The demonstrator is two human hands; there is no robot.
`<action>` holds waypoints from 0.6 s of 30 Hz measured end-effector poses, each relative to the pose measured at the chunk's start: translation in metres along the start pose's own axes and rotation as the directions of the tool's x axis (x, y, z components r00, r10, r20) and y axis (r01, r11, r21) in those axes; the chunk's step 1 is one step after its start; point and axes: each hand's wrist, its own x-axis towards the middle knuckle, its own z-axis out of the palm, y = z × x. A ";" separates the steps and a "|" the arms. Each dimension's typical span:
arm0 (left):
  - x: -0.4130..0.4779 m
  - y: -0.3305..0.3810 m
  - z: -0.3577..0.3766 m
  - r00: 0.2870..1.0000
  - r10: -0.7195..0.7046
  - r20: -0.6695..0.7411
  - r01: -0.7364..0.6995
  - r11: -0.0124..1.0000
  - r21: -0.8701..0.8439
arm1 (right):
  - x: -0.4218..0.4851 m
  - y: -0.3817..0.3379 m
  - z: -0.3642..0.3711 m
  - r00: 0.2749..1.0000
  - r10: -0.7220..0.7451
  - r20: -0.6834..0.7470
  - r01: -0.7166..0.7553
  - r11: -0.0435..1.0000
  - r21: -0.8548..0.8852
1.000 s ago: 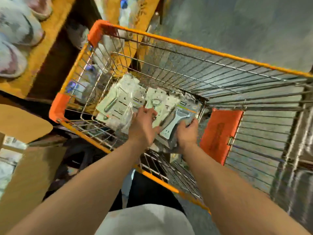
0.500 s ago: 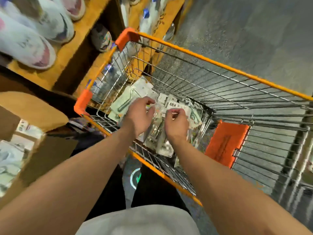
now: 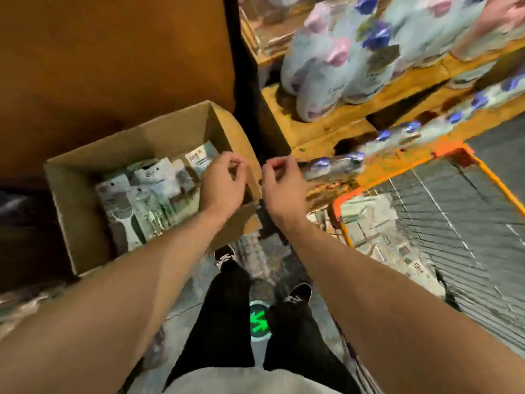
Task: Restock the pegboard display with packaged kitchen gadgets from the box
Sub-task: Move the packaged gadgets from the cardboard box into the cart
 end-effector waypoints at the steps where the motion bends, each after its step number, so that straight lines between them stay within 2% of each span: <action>1: 0.006 -0.023 -0.015 0.999 -0.042 -0.019 0.042 0.999 0.019 | 0.000 -0.006 0.025 0.999 -0.005 0.041 0.006 1.000 -0.024; 3: 0.016 -0.072 -0.046 0.989 -0.132 -0.059 0.133 0.991 0.019 | -0.001 -0.020 0.080 0.991 -0.017 0.134 0.028 0.996 -0.080; 7: 0.023 -0.157 -0.086 0.947 -0.314 -0.069 0.316 0.949 0.013 | -0.003 -0.020 0.165 0.936 0.055 0.347 0.000 0.988 -0.157; 11: 0.026 -0.240 -0.111 0.862 -0.502 -0.076 0.507 0.848 0.152 | -0.002 0.002 0.246 0.845 0.200 0.496 -0.012 0.934 -0.357; 14: 0.023 -0.264 -0.118 0.771 -0.629 -0.096 0.633 0.744 0.215 | -0.004 0.021 0.273 0.802 0.294 0.520 -0.035 0.892 -0.451; 18: 0.028 -0.298 -0.117 0.744 -0.659 -0.111 0.665 0.713 0.224 | -0.006 0.041 0.309 0.774 0.332 0.539 -0.010 0.858 -0.514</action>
